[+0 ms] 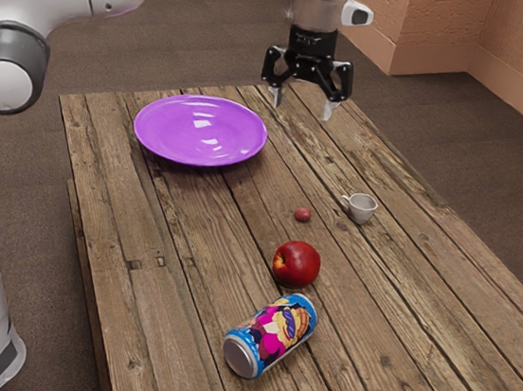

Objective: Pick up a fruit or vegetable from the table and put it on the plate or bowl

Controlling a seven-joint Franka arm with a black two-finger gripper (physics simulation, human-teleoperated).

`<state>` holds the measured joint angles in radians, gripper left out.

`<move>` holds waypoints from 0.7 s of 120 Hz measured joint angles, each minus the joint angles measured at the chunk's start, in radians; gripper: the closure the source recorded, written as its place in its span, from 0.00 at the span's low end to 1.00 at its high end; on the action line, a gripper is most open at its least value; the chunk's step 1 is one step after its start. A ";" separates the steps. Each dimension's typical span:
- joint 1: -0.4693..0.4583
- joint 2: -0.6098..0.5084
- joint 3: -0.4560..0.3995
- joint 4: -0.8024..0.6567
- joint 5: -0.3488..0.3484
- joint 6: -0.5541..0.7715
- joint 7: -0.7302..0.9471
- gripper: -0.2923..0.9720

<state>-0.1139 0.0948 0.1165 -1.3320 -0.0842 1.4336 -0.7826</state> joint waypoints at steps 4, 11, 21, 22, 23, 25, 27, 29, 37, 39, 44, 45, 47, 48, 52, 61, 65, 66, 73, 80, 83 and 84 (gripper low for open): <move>-0.001 0.002 0.001 0.001 -0.003 -0.009 -0.089 0.23; -0.001 0.004 0.002 0.003 -0.007 -0.021 -0.233 0.23; 0.009 0.001 -0.008 0.004 -0.011 -0.033 -0.402 0.23; 0.012 0.001 -0.012 0.004 -0.011 -0.034 -0.415 0.23; 0.015 0.001 -0.018 0.004 -0.011 -0.035 -0.428 0.23; 0.020 -0.001 -0.031 0.004 -0.011 -0.036 -0.448 0.23; 0.023 -0.002 -0.045 0.004 -0.011 -0.038 -0.463 0.23; 0.023 -0.003 -0.058 0.004 -0.010 -0.039 -0.475 0.23; 0.000 -0.007 -0.085 0.009 -0.005 -0.045 -0.473 0.23; -0.003 -0.007 -0.089 0.015 0.001 -0.046 -0.463 0.23; 0.001 -0.010 -0.092 0.023 0.015 -0.048 -0.422 0.23; 0.003 -0.012 -0.092 0.024 0.017 -0.049 -0.412 0.23; 0.006 -0.015 -0.090 0.026 0.020 -0.050 -0.391 0.23; 0.007 -0.015 -0.087 0.026 0.022 -0.050 -0.380 0.23; 0.010 -0.015 -0.064 0.028 0.028 -0.052 -0.327 0.23; 0.056 -0.001 -0.038 0.030 0.035 -0.054 -0.188 0.23; 0.074 0.018 -0.037 0.036 0.033 -0.055 -0.124 0.23; 0.077 0.025 -0.036 0.042 0.031 -0.055 -0.107 0.23; 0.077 0.105 -0.040 0.114 0.024 -0.054 0.008 0.23; 0.080 0.186 -0.056 0.164 0.019 -0.034 0.120 0.23; 0.098 0.211 -0.069 0.172 0.016 -0.019 0.166 0.23; 0.103 0.217 -0.072 0.173 0.016 -0.014 0.181 0.23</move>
<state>-0.0107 0.3116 0.0443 -1.1589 -0.0686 1.4198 -0.6011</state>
